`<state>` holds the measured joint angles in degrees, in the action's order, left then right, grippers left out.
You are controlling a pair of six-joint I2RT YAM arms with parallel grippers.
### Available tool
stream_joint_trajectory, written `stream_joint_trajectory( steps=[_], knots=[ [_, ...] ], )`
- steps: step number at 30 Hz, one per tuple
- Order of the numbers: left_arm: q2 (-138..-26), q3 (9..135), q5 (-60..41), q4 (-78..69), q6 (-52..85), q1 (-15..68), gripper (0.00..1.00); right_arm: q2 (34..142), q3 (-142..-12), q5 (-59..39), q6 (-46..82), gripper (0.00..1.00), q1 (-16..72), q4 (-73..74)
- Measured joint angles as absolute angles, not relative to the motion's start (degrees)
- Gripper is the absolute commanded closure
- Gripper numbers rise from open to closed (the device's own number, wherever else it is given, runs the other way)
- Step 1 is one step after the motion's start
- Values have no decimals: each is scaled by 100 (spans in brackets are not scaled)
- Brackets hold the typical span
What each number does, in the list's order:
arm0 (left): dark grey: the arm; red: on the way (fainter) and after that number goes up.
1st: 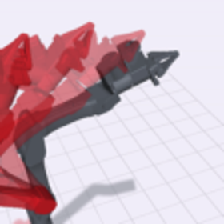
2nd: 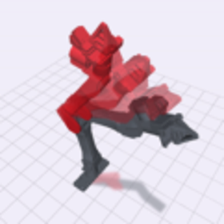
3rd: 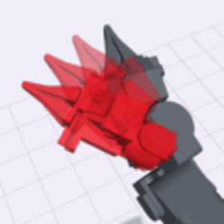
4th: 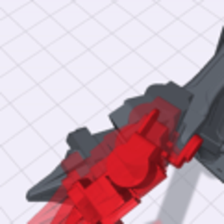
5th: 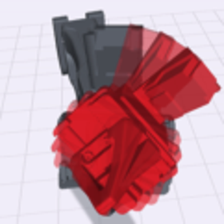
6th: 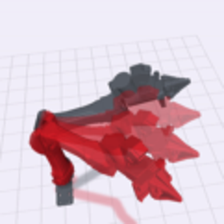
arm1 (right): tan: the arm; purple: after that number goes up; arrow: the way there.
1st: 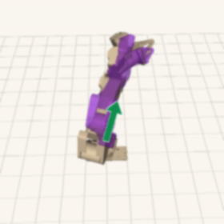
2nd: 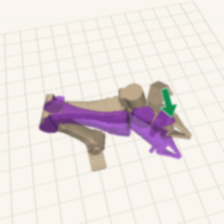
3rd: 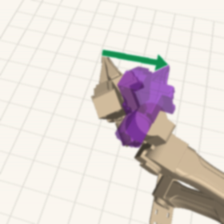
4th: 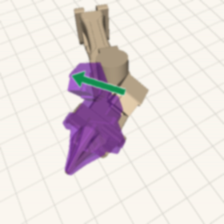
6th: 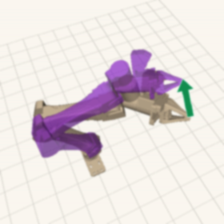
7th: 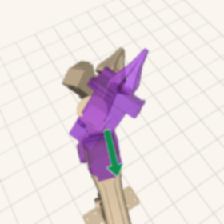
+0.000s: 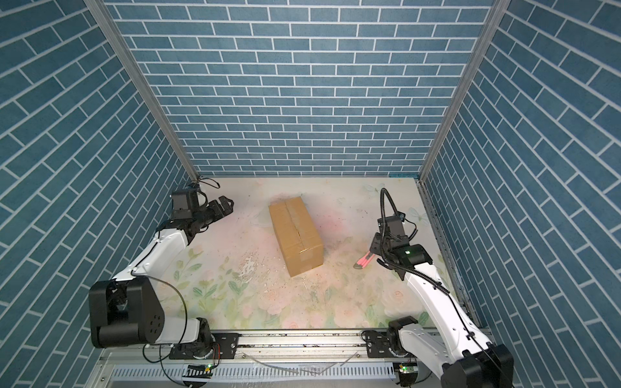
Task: Unpack the express box
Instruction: 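Move left gripper to the box corner while right gripper approaches the pink cutter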
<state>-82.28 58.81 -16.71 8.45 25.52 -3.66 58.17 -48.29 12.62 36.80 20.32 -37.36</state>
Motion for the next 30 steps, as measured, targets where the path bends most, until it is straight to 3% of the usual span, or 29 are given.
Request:
stream_joint_trajectory(
  steps=[5,13,19,30],
  knots=[
    [-9021,6770,-2152,1059,2519,-49,41,6259,-4958,1181,4007,100,2825,-3913],
    [-10779,8475,-2657,1450,2521,395,61,6989,-5026,932,4532,100,3841,-3671],
    [-11716,9400,-2672,1678,2550,799,67,7378,-5026,683,4877,100,4226,-3288],
    [-12162,9918,-2679,1577,2639,1304,69,7408,-5006,237,5500,100,4519,-2427]
  ],
)
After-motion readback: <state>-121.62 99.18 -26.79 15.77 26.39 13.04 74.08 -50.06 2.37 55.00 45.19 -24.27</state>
